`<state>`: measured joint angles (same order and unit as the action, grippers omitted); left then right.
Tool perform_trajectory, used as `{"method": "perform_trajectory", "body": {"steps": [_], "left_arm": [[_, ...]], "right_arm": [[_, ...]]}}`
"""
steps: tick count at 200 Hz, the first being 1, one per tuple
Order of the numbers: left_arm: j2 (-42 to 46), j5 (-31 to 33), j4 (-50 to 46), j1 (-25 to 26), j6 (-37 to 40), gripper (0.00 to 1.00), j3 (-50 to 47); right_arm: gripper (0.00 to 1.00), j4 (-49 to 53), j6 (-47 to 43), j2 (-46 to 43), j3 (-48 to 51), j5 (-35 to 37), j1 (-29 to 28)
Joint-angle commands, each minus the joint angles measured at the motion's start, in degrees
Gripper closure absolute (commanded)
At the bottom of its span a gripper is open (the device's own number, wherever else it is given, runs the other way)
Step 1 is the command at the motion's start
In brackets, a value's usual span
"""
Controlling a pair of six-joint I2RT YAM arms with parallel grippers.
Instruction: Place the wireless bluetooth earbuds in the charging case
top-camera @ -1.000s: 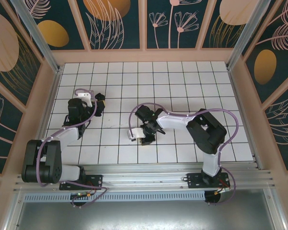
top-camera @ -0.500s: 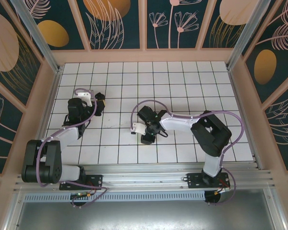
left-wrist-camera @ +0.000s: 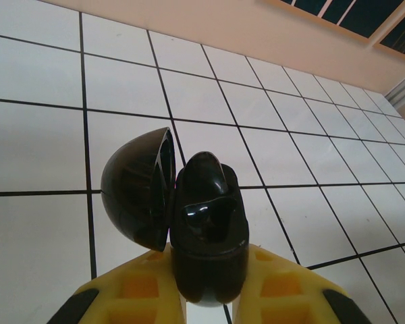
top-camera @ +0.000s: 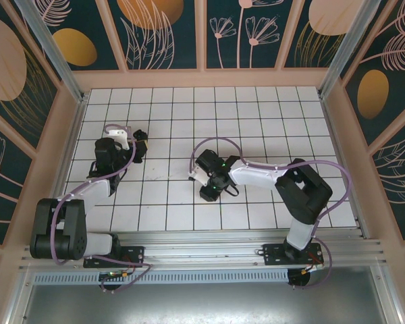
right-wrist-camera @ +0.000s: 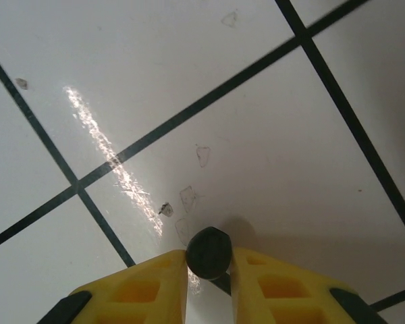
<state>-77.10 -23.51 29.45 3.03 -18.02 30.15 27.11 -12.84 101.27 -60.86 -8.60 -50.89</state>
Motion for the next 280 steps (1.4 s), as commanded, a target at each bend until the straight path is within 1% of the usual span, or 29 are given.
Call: {"method": "perform_trajectory", "body": {"steps": [1,44,125,177,226,254,280], "left_arm": [[1.3,0.0,-0.3,0.3,1.1,0.99,1.6],[1.4,0.2,-0.1,0.3,1.1,0.99,1.5],[0.6,0.1,0.2,0.3,1.0,0.99,1.6],[0.4,0.0,0.3,0.2,0.7,0.99,1.5],[0.5,0.0,0.3,0.3,0.6,0.99,1.7],[0.5,0.0,0.3,0.3,0.7,0.99,1.6],[0.6,0.0,0.3,0.3,0.6,0.99,1.5]], "right_arm": [[0.77,-0.6,5.0,-2.2,1.4,1.5,-0.3],[0.77,-1.9,10.1,-2.9,1.9,2.0,-0.3],[0.77,-2.9,22.8,-3.6,0.7,0.8,-0.3],[0.77,0.4,36.7,-1.8,-2.1,1.6,-0.2],[0.77,1.6,47.6,-1.2,-3.6,1.4,-0.3],[0.77,3.4,50.3,-0.1,-5.9,1.1,-0.2],[0.74,5.5,49.1,0.0,-8.2,0.9,0.0]]}}
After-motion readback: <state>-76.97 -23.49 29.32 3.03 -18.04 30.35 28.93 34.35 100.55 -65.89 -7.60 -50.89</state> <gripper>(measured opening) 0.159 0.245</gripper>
